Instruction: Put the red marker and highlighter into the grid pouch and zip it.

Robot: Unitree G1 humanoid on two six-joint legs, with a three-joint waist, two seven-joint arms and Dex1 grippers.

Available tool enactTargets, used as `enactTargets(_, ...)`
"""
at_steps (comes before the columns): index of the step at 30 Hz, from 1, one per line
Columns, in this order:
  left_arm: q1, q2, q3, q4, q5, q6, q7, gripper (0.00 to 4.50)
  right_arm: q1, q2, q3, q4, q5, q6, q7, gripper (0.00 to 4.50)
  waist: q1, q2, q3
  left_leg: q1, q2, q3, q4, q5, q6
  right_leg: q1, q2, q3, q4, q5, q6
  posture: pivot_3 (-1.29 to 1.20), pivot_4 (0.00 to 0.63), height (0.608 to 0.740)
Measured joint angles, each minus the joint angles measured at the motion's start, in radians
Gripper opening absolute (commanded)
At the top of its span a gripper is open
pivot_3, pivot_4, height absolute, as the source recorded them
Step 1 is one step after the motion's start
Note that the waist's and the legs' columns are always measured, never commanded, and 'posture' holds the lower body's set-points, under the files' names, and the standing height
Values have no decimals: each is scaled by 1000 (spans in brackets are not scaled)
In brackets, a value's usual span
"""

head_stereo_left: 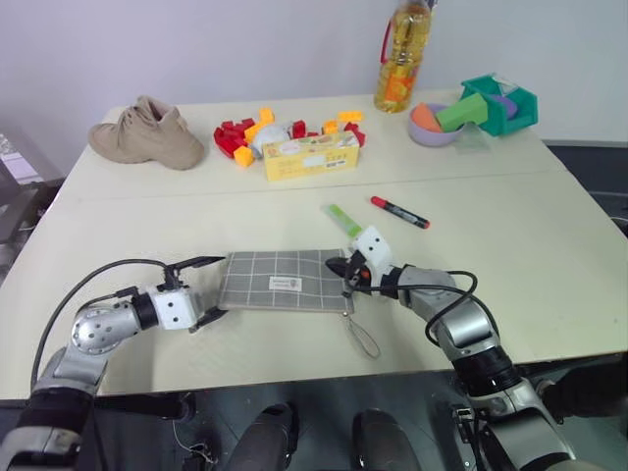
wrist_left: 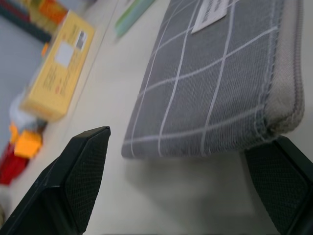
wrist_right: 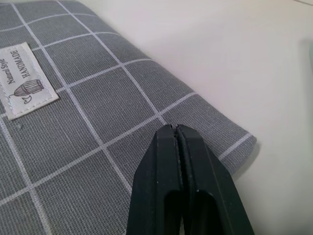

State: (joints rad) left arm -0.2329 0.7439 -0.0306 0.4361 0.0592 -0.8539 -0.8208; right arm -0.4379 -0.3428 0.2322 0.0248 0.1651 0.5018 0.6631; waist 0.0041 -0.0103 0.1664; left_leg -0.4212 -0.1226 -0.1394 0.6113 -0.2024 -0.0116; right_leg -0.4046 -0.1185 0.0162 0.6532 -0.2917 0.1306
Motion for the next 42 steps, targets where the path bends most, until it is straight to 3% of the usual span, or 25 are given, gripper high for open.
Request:
enactTargets(4, -119, -3, -71, 139, 26, -151, -20, 4500, 2, 3, 3, -3, -6, 1, 0, 96, 0, 0, 0, 0, 0, 0, 0, 0, 0, 0, 0, 0, 0, 0, 0, 0, 150, 740)
enactTargets(5, -148, -4, -85, 175, 33, -185, -24, 4242, 3, 5, 3, -4, -7, 1, 0, 23, -1, 0, 0, 0, 0, 0, 0, 0, 0, 0, 0, 0, 1, 0, 0, 0, 150, 740)
enactTargets(9, -221, -21, -134, 294, 44, -278, -27, 2653, 6, 10, 10, -16, -9, 9, -4, 0, -10, 0, 0, 0, 0, 0, 0, 0, 0, 0, 0, 0, 1, 0, 0, 0, 150, 740)
enactTargets(13, -253, -36, -173, 338, 15, -329, -50, 570, 12, 11, 14, -30, -16, 15, -12, 0, -19, 0, 0, 0, 0, 0, 0, 0, 0, 0, 0, 0, 2, 0, 1, 0, 150, 740)
enactTargets(15, -252, -37, -181, 339, -7, -329, -59, 62, 13, 11, 14, -32, -17, 15, -16, 0, -21, 0, 0, 0, 0, 0, 0, 0, 0, 0, 0, 0, 2, 0, 1, 0, 150, 740)
enactTargets(19, -204, -39, -183, 286, -112, -227, -103, 62, 13, 19, 10, -32, -17, 11, -34, 0, -24, 0, 0, 0, 0, 0, 1, 0, 0, 0, 0, 0, 3, 0, 1, 0, 150, 740)
enactTargets(23, -87, -40, -157, 101, -209, 22, -94, 62, -3, 12, -40, -32, -11, -8, -50, 0, -26, 0, 0, 0, 0, 0, 1, 0, 0, 0, 0, 1, 5, 0, 1, 0, 150, 740)
enactTargets(26, 5, -46, -104, -66, -258, 226, -23, 0, -41, -14, -104, -33, 17, -9, -46, 858, -25, 0, 0, 0, 0, 0, 1, 1, 0, 0, 1, 2, 6, 0, 1, 0, 150, 740)
enactTargets(33, 172, -161, 59, -399, -307, 591, 264, 0, -89, -110, -229, -41, 74, -5, 3, 4316, -18, 0, 0, -1, 0, 1, 1, 1, 0, 1, 0, 3, 6, 0, 1, 0, 150, 740)
enactTargets(38, 192, -260, 62, -511, -253, 695, 388, 0, -89, -99, -241, -41, 112, 15, 21, 4316, -17, 0, 0, -1, 0, 1, 1, 1, -1, 1, 0, 3, 6, 0, 1, 0, 150, 740)
enactTargets(42, 178, -321, 32, -519, -194, 717, 426, 0, -89, -24, -191, -42, 112, 21, -7, 4316, -19, 0, 0, -1, 0, 1, 1, 1, -1, 1, 0, 3, 7, 0, 0, 0, 150, 740)
